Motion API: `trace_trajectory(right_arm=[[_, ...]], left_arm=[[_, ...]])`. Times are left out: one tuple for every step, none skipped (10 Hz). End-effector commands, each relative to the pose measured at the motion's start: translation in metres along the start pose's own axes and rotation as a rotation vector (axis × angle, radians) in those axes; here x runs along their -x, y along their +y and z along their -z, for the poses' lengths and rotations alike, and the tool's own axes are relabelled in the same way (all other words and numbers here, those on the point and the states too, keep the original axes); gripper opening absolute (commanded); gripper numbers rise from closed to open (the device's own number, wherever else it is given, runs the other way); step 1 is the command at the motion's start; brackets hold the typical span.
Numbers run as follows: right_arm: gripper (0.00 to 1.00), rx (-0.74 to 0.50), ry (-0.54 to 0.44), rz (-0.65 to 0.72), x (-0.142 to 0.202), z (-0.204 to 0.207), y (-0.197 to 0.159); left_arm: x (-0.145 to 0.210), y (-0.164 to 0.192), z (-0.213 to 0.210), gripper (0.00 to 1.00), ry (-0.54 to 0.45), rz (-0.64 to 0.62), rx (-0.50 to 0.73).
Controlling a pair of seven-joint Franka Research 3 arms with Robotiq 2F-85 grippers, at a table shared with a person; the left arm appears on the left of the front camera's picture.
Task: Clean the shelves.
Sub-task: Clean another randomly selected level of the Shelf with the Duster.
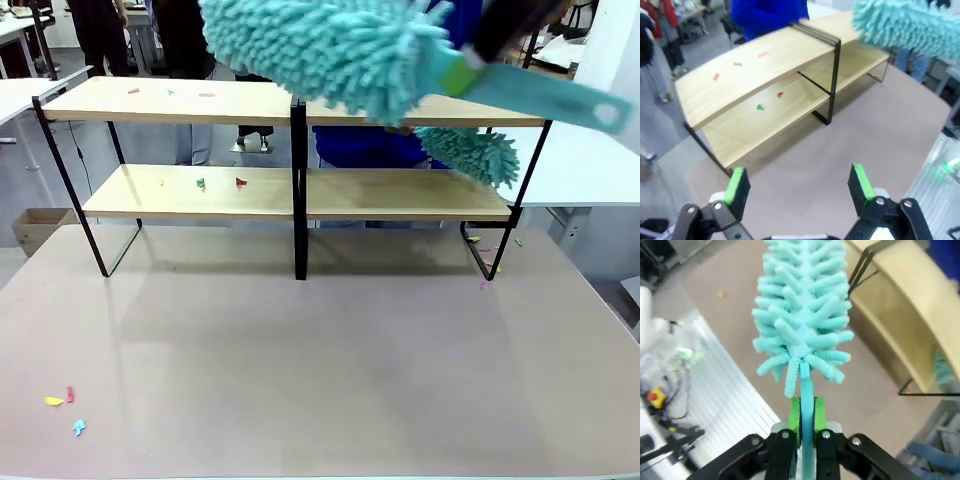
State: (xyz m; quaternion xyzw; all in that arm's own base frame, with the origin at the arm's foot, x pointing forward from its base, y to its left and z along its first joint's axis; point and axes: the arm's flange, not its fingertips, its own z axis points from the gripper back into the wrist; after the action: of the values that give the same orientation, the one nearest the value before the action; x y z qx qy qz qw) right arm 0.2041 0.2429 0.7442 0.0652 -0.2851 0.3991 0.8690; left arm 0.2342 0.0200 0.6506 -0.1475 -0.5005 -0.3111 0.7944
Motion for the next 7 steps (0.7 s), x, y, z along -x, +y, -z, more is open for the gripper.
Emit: trace_trajectory(right_arm=[[0.12, -0.050, -0.039, 0.009, 0.029, -0.007, -0.006], [0.12, -0.050, -0.039, 0.009, 0.029, -0.007, -0.006], [0.12, -0.050, -0.039, 0.009, 0.029, -0.007, -0.006], [0.12, -0.020, 0.005, -0.015, 0.001, 0.003, -0.004], [0.12, 0.005, -0.024, 0.188, -0.009, 0.005, -0.007], [0.12, 0.066, -0.020, 0.262, -0.039, 0.019, -0.011], [0.12, 0.091, -0.008, 0.289, -0.078, 0.040, -0.014]], left_arm=[[0.000, 0.000, 0.001, 1.00, -0.001, -0.001, 0.003], [0.000, 0.000, 0.001, 1.00, -0.001, -0.001, 0.003], [0.000, 0.000, 0.001, 1.00, -0.001, -0.001, 0.003], [0.000, 0.000, 0.001, 1.00, -0.001, -0.001, 0.003], [0.000, 0.000, 0.001, 1.00, -0.001, -0.001, 0.003], [0.000, 0.000, 0.001, 1.00, -0.001, -0.001, 0.003], [0.000, 0.000, 0.001, 1.00, -0.001, -0.001, 0.003]])
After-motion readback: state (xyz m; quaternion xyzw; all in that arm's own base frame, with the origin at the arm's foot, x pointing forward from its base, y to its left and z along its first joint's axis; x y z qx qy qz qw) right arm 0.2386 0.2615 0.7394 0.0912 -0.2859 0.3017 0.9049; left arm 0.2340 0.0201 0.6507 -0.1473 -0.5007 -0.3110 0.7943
